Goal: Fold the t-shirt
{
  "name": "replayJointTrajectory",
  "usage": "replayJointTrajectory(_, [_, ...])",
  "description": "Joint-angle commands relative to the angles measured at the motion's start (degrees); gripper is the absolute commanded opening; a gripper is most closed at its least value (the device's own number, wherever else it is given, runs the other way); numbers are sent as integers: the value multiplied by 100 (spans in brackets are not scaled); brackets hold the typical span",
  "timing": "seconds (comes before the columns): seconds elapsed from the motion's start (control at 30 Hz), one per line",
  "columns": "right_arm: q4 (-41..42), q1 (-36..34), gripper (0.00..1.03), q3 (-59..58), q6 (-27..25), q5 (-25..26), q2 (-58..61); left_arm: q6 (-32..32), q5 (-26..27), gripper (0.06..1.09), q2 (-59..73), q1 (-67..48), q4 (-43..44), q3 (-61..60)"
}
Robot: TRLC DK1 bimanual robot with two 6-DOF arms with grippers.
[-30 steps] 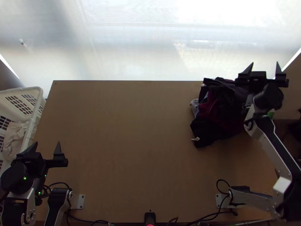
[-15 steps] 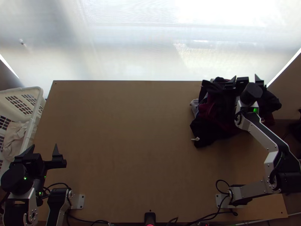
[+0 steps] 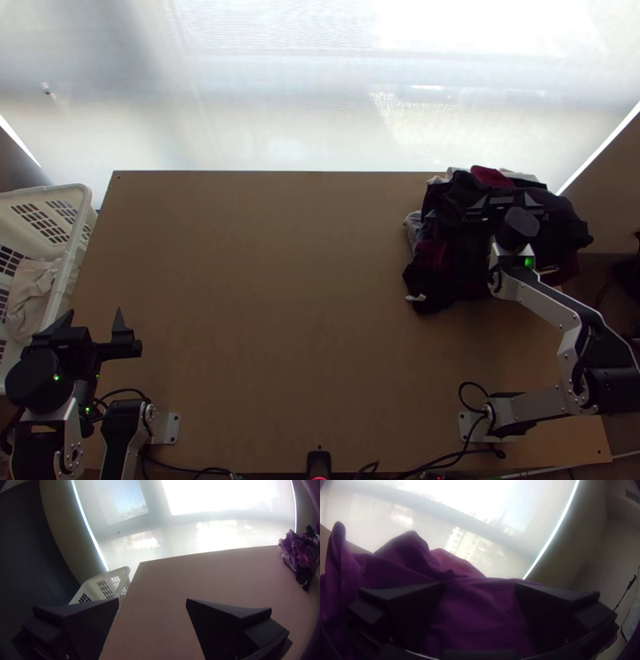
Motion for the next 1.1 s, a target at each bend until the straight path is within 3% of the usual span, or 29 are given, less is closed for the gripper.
replayJointTrajectory(0.0, [59,-34,98,-152,-27,20,141,8,9,104,26,16,41,-65])
replayJointTrajectory(0.67, [-425,327,98,156,-642,28,-2372,8,17,104,-44,60,111,-126])
replayJointTrajectory(1.07, [-381,467,98,-2147,-589,64,-4280,17,184,104,-448,-81,647,-363])
